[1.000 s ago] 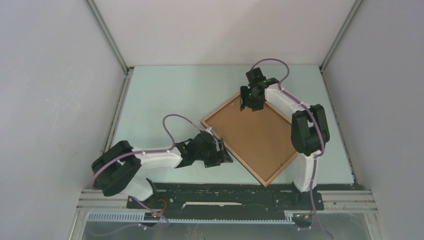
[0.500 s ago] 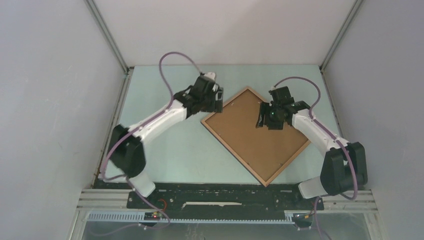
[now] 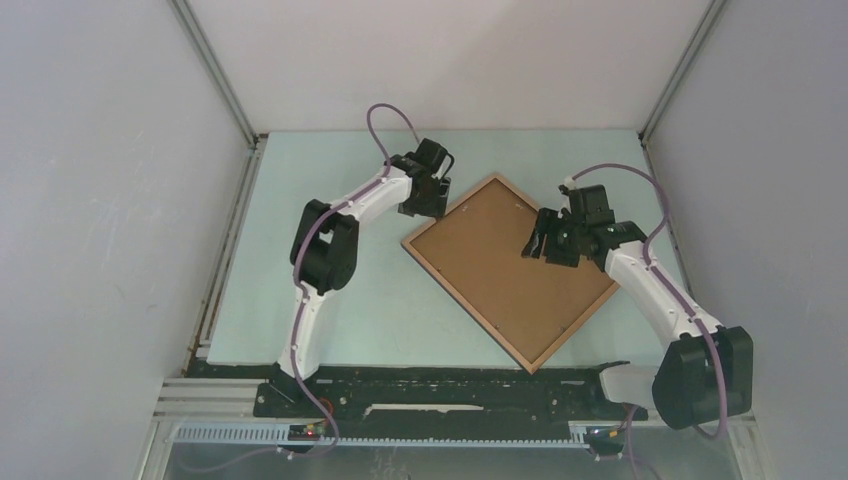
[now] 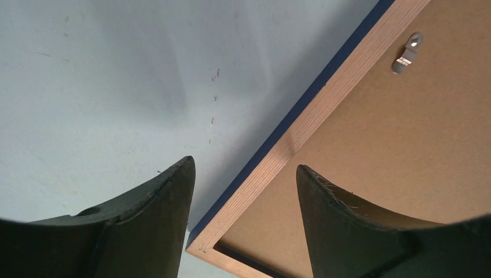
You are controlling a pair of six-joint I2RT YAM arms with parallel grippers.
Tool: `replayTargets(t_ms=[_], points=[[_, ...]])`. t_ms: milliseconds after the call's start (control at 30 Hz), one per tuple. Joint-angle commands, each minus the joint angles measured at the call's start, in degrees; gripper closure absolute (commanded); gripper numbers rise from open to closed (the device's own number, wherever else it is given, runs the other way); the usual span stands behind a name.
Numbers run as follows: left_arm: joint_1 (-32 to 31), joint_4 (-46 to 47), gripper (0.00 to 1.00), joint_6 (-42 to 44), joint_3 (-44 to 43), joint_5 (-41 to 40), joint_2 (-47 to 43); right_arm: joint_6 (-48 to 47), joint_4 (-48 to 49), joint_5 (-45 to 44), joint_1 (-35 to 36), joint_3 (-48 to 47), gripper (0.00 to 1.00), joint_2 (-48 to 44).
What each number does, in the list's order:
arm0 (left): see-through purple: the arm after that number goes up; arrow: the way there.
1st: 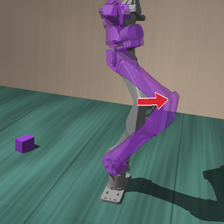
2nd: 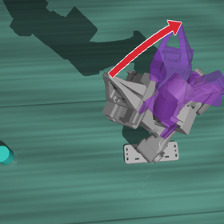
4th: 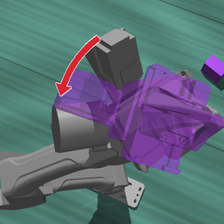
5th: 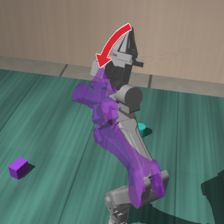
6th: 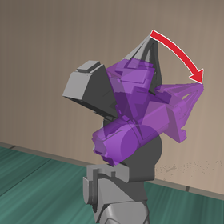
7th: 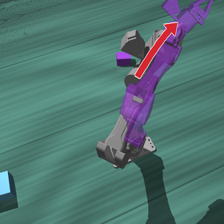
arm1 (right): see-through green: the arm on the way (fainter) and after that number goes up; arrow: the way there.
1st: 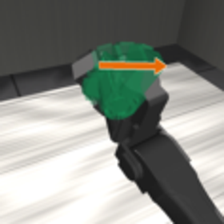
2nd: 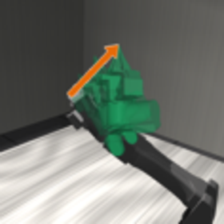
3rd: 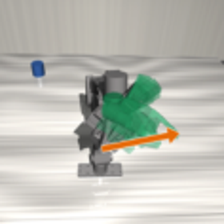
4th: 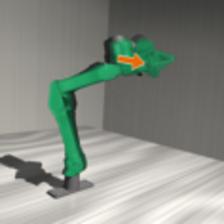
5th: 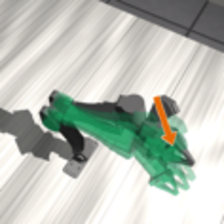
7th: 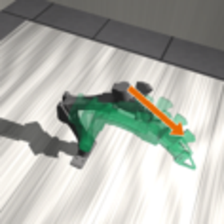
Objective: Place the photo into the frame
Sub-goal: Adjust the photo frame at the center of the board.
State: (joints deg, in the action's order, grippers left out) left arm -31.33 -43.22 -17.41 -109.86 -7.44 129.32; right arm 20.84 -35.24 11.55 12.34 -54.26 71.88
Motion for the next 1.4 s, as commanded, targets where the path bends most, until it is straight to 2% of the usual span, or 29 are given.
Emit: replayTargets(t_ms=[0, 133, 267, 433, 700, 933, 1100, 1200, 1367], points=[[0.0, -1.9, 0.30, 0.5, -3.8, 3.3, 0.7, -0.3, 1.7, 2.1, -0.1, 0.9, 0.33, -1.2], [0.0, -0.5, 0.31, -0.3, -1.4, 6.2, 0.6, -0.3, 1.9, 2.8, -0.1, 1.0, 0.33, -1.2], [0.2, -0.4, 0.32, -1.5, -0.1, 5.6, 1.1, -0.3, 1.5, 2.9, 0.1, 1.0, 0.33, -1.9], [2.0, -3.2, 0.53, -5.4, -0.2, 4.4, 1.8, -0.1, 1.4, 2.0, 0.1, 1.7, 0.33, -2.9], [3.4, -6.0, 0.76, -6.1, 4.0, 2.9, -0.5, 0.3, 1.1, 2.3, 0.1, 1.9, 0.33, -4.2], [5.3, -5.9, 0.99, -8.5, 14.1, 1.4, -5.9, 1.1, 1.4, 2.1, 0.2, 2.2, 0.33, -4.6], [7.5, -1.2, 1.00, -11.1, 26.5, 2.0, -13.4, 4.3, 2.0, -1.9, -0.9, 3.4, 0.33, -3.7], [8.5, 1.0, 1.00, -12.2, 32.3, 1.5, -17.3, 7.1, 1.9, -7.1, -4.5, 4.7, 0.32, -3.5], [9.7, 5.6, 1.00, -15.6, 42.3, 0.3, -25.8, 9.2, 2.5, -9.7, -11.6, 8.2, 0.33, -2.4]])
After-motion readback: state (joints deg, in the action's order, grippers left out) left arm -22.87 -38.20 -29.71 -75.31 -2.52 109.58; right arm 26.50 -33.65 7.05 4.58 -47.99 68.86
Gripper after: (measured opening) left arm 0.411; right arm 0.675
